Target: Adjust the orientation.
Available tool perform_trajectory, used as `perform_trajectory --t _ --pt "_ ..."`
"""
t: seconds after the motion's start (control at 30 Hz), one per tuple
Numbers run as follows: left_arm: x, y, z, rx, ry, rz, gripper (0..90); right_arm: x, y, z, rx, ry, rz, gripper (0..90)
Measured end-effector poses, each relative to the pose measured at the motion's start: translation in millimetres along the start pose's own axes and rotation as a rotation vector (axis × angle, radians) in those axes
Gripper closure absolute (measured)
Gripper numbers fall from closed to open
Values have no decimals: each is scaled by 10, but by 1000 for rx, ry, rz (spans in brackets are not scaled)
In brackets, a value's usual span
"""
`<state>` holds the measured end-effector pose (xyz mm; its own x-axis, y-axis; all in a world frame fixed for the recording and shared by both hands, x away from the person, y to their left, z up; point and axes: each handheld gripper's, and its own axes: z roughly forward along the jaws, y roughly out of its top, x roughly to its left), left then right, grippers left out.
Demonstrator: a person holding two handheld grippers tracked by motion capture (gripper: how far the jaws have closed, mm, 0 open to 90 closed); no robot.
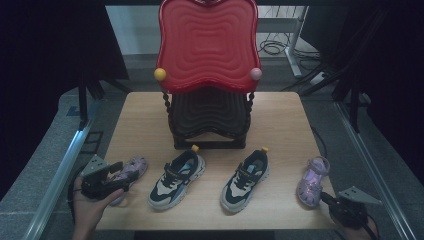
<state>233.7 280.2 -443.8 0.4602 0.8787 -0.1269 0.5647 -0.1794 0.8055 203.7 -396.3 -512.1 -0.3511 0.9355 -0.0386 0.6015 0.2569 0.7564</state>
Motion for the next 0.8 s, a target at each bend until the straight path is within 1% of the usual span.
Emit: perform_trajectory --t 0.2,0.3,0.37,0.63,0.73,0.8 --pt "-9 -1 34 17 -7 9 296 39 23 5 -3 19 -13 897" --pt "-6 -2 41 18 -9 3 295 55 34 10 -7 24 -14 897" --pt "-7 -4 45 20 -3 6 295 70 42 14 -8 30 -22 897" --pt "-38 4 57 27 -3 15 295 157 94 52 -10 53 -48 897" --pt "-30 -4 75 31 -4 11 295 192 111 74 -7 64 -54 897" --pt "-27 -9 78 35 0 8 295 216 124 86 -10 61 -60 897"
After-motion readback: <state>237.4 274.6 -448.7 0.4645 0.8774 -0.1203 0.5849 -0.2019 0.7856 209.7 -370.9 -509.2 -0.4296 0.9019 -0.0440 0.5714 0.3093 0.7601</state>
